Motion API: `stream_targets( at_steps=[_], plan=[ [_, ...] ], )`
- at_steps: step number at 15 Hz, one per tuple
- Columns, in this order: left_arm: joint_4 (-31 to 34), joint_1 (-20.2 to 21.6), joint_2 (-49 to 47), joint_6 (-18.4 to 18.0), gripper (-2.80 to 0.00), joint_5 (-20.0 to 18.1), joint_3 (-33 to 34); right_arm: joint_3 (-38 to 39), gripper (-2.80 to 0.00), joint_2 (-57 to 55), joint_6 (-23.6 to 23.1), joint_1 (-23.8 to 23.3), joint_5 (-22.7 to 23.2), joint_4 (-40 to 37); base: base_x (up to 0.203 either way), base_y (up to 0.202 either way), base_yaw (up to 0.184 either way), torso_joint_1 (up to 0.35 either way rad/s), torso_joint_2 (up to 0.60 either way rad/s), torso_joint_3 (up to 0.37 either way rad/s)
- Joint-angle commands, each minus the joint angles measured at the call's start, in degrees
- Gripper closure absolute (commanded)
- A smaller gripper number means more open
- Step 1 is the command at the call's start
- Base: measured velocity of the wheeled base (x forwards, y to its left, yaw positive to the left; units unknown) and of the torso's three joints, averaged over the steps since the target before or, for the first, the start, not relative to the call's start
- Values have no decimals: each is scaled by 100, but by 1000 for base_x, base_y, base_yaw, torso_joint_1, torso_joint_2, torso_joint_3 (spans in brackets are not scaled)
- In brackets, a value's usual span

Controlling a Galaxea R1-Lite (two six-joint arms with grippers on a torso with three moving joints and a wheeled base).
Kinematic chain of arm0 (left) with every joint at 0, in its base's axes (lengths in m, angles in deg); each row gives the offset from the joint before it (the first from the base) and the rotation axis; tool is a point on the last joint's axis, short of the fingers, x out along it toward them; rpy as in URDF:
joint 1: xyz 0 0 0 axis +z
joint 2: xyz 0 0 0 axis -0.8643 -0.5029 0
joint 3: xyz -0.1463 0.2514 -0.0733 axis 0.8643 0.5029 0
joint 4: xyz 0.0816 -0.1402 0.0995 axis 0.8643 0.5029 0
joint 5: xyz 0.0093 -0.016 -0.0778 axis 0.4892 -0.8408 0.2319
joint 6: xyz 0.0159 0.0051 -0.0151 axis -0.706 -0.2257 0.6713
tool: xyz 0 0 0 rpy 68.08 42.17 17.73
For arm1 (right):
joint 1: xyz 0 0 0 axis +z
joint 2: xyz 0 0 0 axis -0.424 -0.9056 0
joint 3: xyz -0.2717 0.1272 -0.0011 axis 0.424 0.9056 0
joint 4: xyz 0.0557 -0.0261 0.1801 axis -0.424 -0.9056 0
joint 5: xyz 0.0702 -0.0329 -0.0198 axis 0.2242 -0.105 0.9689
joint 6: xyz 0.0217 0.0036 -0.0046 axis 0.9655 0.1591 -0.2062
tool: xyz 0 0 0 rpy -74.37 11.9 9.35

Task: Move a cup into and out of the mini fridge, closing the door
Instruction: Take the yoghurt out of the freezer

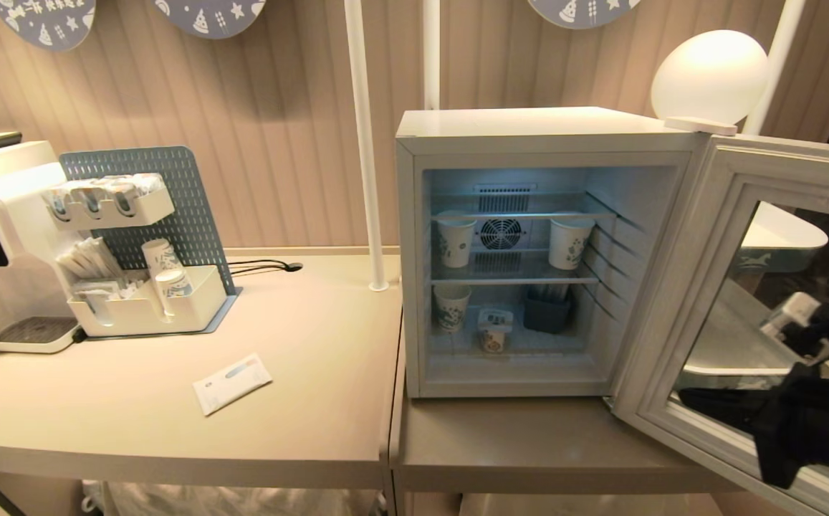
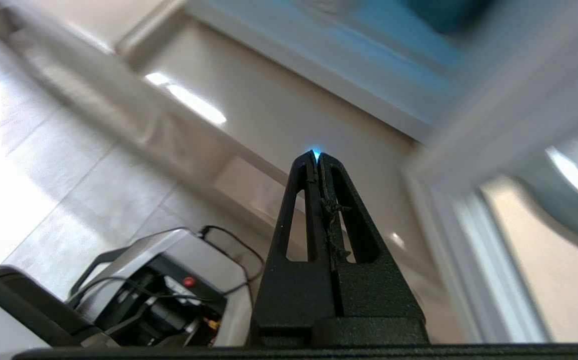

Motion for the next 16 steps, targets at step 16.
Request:
stream_targets(
  at_steps=[16],
  plan=[
    [1, 1, -7, 17, 0, 4, -1, -1078, 0, -5169, 1959, 1355, -2306, 4299, 0, 0, 0, 0, 0, 0]
  ],
)
